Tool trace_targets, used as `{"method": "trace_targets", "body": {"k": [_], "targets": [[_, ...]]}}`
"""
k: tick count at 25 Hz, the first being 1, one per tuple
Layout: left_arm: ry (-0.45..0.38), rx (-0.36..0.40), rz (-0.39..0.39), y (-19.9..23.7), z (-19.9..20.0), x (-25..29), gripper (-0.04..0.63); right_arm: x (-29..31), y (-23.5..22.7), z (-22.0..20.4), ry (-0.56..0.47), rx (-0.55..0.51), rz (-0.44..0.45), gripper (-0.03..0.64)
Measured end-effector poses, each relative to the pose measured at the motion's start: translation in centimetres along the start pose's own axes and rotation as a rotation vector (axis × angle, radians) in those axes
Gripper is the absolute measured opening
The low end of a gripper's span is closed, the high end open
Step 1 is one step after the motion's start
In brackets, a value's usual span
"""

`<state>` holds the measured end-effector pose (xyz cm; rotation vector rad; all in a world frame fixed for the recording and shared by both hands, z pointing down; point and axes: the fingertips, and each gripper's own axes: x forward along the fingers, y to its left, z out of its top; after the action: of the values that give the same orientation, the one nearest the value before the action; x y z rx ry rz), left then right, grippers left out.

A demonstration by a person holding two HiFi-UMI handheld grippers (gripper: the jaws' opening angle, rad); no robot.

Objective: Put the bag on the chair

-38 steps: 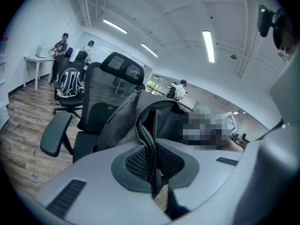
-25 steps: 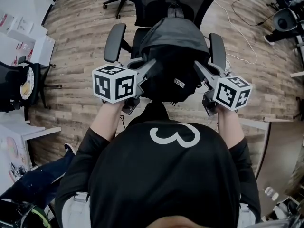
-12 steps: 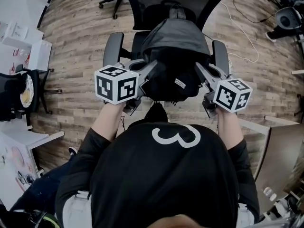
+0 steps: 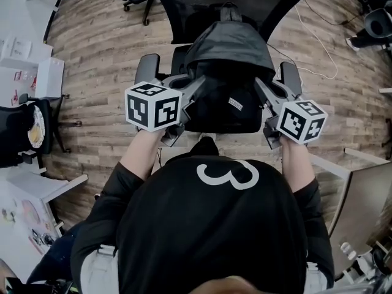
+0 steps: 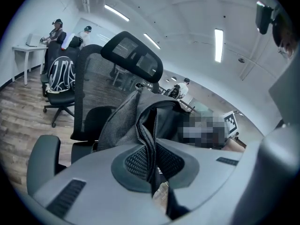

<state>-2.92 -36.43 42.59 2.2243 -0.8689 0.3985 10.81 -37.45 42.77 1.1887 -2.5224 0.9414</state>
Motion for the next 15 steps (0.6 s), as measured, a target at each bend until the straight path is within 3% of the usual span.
{"method": "trace_targets", "body": {"k": [15], "targets": [[0.062,-0.013,-0.021,5.8,3.5,5.0,0.026,5.9,-4.5,2.3,0.025,0.023,-0.06,0.035]]}}
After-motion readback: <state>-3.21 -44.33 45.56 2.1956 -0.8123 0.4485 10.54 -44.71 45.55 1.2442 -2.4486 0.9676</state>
